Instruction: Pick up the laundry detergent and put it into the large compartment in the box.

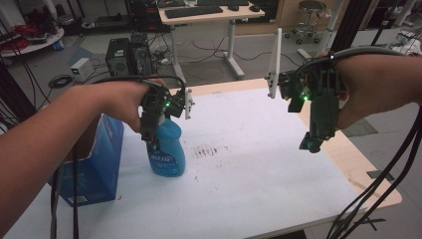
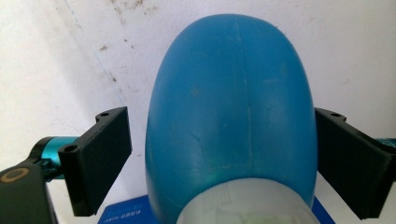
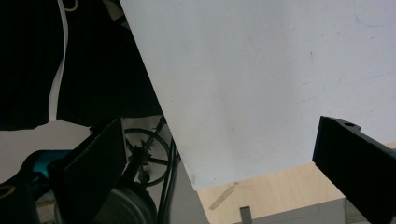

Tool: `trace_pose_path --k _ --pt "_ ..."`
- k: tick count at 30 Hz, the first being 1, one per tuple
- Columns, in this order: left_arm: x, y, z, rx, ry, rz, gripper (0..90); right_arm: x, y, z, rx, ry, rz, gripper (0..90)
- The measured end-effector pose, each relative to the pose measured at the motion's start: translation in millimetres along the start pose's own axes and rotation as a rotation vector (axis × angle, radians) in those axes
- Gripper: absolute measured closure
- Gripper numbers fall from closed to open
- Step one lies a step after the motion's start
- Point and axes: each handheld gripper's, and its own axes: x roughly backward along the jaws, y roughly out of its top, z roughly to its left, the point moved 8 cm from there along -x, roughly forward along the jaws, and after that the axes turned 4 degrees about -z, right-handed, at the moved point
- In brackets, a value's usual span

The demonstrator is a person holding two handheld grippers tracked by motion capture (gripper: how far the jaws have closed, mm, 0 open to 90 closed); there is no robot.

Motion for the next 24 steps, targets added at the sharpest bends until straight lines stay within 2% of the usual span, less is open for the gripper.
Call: trace_pose_path --k 3,16,24 --pt "-0.3 -0.7 -0.8 -0.004 -0.006 0.007 13.7 0.4 0.2 -0.1 0.001 -0.001 0.001 2.1" --pt "-0.6 -0.4 -1.6 -0.014 0.004 0.007 21.4 0.6 1.6 -0.7 -0.001 -0.001 0.001 2.1" --pt "-0.8 0.0 -2.0 -0.004 -0.001 -0.005 21.8 0.3 2.6 -1.3 -0.001 -0.001 0.001 2.1"
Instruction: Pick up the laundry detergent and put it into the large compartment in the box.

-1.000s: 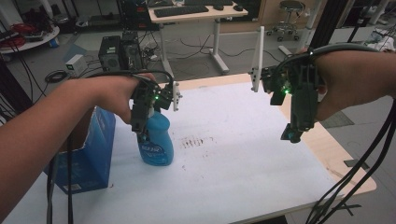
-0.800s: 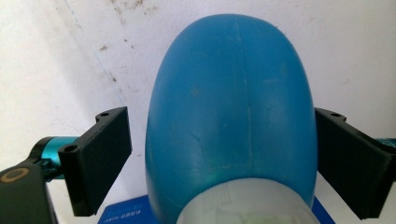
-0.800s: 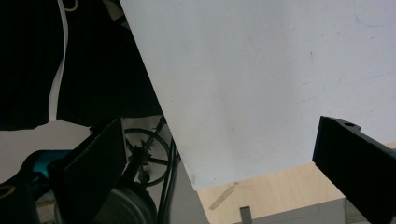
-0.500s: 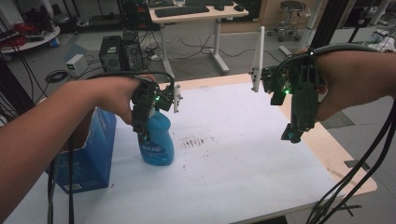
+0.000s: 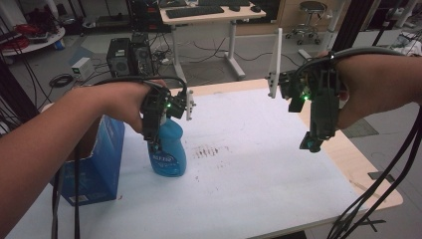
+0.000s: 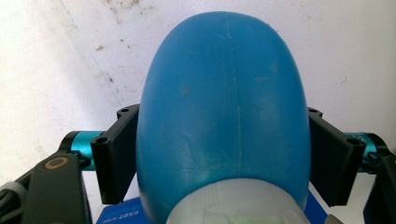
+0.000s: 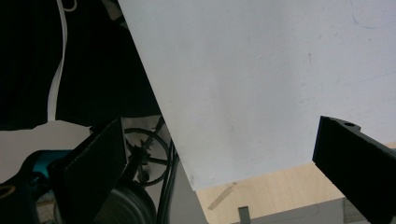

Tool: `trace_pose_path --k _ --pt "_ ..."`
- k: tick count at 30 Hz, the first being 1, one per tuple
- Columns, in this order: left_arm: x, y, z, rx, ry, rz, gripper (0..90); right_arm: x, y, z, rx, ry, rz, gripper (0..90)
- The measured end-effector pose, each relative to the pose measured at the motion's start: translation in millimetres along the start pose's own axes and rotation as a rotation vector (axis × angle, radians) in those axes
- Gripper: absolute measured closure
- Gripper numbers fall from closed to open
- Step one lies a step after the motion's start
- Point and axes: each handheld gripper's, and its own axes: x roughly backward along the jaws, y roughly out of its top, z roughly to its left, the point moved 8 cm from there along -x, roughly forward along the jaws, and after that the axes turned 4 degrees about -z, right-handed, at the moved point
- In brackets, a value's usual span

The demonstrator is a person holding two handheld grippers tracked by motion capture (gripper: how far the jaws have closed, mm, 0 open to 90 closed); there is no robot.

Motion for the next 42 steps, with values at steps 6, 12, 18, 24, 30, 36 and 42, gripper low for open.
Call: trace_pose_path --k 6,12,18,24,30,36,42 --pt "0.2 0.3 0.6 -0.004 0.007 0.0 22.0 -0.1 -1.1 -0.7 -0.004 -0.002 -0.004 2.1" --pt "0.4 0.3 0.7 -0.006 0.012 0.002 22.5 -0.6 -1.3 -1.2 -0.003 0.0 -0.002 2.1" --pt "0.0 0.0 -0.3 -0.003 0.001 0.016 34.5 -1.7 -0.5 -1.3 -0.002 0.002 -0.002 2.1" --pt "-0.3 1.4 0.2 -0.004 0.003 0.007 34.6 -2.1 -0.6 -2.0 0.002 0.002 -0.002 2.1" --pt "-0.7 1.6 0.5 -0.004 0.02 0.012 38.6 -2.8 -0.7 -1.4 -0.009 0.003 0.0 2.1" --pt "-0.4 1.1 0.2 0.002 0.023 0.015 39.3 -3.6 0.3 -1.7 -0.005 0.005 -0.001 2.1" --pt "0.8 0.3 -1.6 0.019 0.022 0.014 39.4 -5.9 0.4 -1.8 -0.004 0.009 0.006 2.1"
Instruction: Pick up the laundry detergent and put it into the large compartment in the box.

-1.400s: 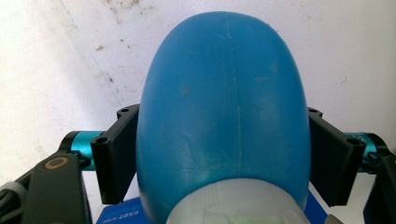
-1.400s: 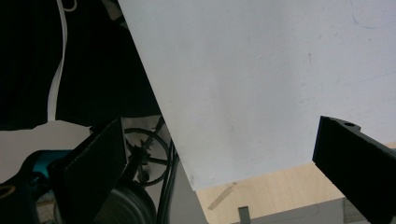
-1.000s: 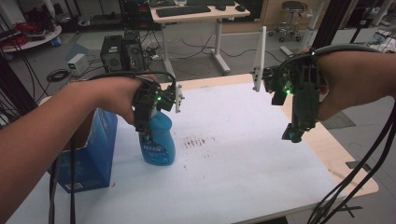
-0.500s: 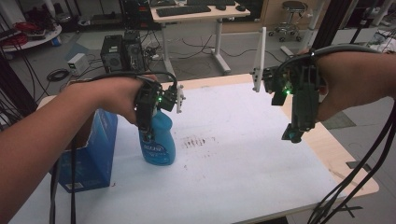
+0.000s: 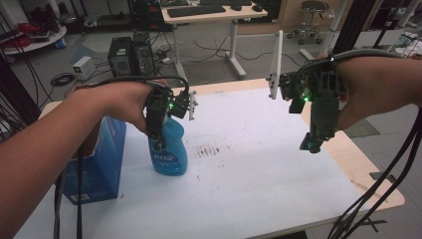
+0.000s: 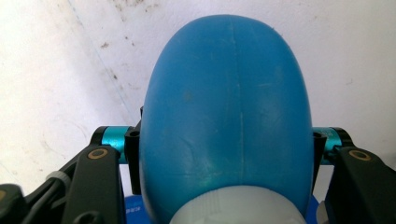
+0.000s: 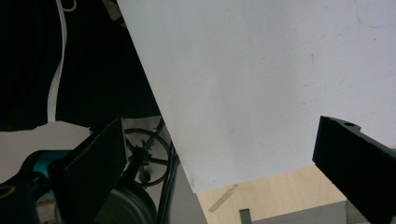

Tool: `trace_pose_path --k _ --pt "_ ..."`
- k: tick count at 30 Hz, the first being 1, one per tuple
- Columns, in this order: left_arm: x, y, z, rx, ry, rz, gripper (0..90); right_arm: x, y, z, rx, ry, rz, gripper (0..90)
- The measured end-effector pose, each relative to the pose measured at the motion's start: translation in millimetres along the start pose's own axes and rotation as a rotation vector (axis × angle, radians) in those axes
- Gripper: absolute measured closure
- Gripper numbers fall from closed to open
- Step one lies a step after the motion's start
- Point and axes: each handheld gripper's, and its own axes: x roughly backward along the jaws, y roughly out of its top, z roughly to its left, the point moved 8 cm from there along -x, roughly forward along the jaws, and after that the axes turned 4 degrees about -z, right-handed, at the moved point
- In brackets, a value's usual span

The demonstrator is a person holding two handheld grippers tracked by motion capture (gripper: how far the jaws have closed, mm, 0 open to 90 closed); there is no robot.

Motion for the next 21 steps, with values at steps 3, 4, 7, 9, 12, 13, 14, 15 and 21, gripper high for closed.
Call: trace_pose_path --k 3,4,7,9,12,13,14,15,21 --pt "5.0 -0.5 -2.9 0.025 -0.012 -0.009 39.3 -1.1 1.5 0.1 0.004 0.002 -0.001 2.1" --pt "7.4 -0.9 -4.3 0.038 -0.018 -0.009 39.3 -1.1 2.3 0.4 0.0 0.001 -0.002 2.1" --pt "16.7 -2.9 -7.7 0.083 -0.028 -0.002 39.2 -1.1 4.7 -0.5 0.011 0.0 -0.004 2.1" --pt "24.2 -3.9 -10.0 0.106 -0.023 -0.01 39.2 -0.6 6.5 -0.1 0.01 -0.001 -0.002 2.1" --pt "37.6 -7.5 -12.5 0.147 -0.019 -0.008 39.2 -0.1 9.4 -0.1 0.027 0.0 -0.004 2.1" --pt "42.2 -9.0 -13.4 0.165 -0.018 -0.008 39.1 -0.1 10.1 0.3 0.026 -0.001 -0.003 2.1" --pt "46.7 -10.6 -14.6 0.183 -0.016 -0.011 39.1 -0.5 11.1 0.2 0.033 -0.001 -0.006 2.1" --pt "51.3 -12.3 -15.8 0.199 -0.014 -0.01 39.1 -0.2 11.2 0.5 0.033 -0.002 -0.001 2.1" --pt "81.1 -21.1 -24.9 0.314 -0.016 0.004 39.1 -1.6 14.9 1.0 0.042 -0.002 -0.008 2.1"
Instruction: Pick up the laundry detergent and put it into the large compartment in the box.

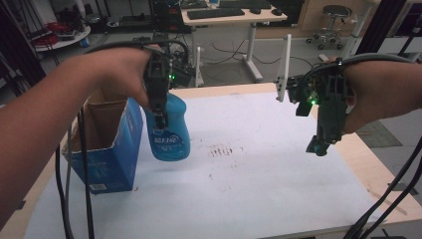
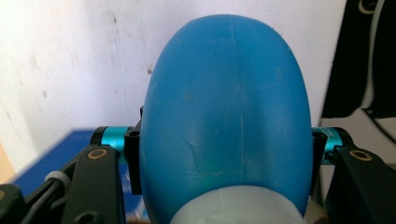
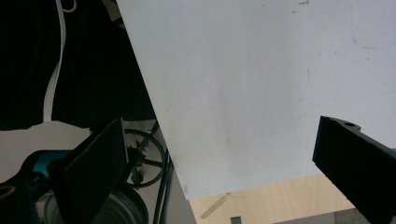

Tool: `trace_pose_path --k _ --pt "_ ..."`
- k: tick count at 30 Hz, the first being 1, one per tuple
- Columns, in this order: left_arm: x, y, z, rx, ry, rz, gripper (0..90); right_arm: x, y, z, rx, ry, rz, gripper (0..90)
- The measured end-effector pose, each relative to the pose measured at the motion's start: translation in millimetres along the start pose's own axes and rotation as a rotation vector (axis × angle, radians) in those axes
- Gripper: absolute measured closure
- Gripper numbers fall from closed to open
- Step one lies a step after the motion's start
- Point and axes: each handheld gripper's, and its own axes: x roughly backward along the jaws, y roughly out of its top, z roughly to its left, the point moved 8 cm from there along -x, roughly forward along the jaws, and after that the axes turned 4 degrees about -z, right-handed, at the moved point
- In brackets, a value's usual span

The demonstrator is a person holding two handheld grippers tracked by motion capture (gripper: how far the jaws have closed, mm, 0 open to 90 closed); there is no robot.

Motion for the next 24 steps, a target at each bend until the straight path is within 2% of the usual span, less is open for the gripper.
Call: trace_pose_path --k 2,5,8,9,10,12,13,17,18,19,22,23,24 --pt "9.8 -3.6 -2.2 0.035 -0.004 0.001 39.0 -0.9 1.4 -1.4 0.021 -0.005 -0.004 2.1" --pt "26.5 -10.3 -4.6 0.093 -0.003 0.005 39.0 -2.3 3.7 0.0 0.017 -0.002 -0.007 2.1" --pt "44.1 -18.2 -5.2 0.166 -0.004 -0.012 39.1 -3.6 5.1 -1.2 0.042 -0.005 -0.002 2.1" --pt "50.3 -21.0 -5.1 0.182 -0.005 -0.02 39.0 -4.2 6.7 0.4 0.027 -0.003 -0.009 2.1" --pt "56.3 -23.7 -4.9 0.205 -0.006 -0.034 39.0 -4.3 6.9 -0.7 0.044 -0.008 -0.003 2.1" --pt "67.6 -30.3 -3.6 0.253 -0.003 -0.053 39.1 -5.1 9.2 1.6 0.038 -0.001 -0.009 2.1" --pt "67.6 -30.3 -3.6 0.253 -0.003 -0.053 39.0 -5.1 9.2 1.6 0.038 -0.001 -0.009 2.1" --pt "89.8 -47.9 -1.7 0.368 0.006 -0.08 39.0 -6.0 12.3 2.3 0.048 -0.003 -0.008 2.1" --pt "89.8 -47.9 -1.7 0.368 0.006 -0.08 39.1 -6.0 12.3 2.3 0.048 -0.003 -0.008 2.1" --pt "95.5 -55.6 -0.3 0.418 0.01 -0.086 39.0 -6.2 13.6 2.4 0.051 -0.002 -0.006 2.1" --pt "102.0 -67.8 1.9 0.496 0.012 -0.092 39.0 -6.3 14.8 3.3 0.057 0.001 -0.002 2.1" --pt "102.0 -67.8 1.9 0.496 0.012 -0.092 39.0 -6.2 15.4 3.2 0.062 0.0 -0.002 2.1" --pt "104.3 -72.9 2.8 0.536 0.016 -0.096 39.0 -6.2 15.4 3.2 0.062 0.0 -0.002 2.1"
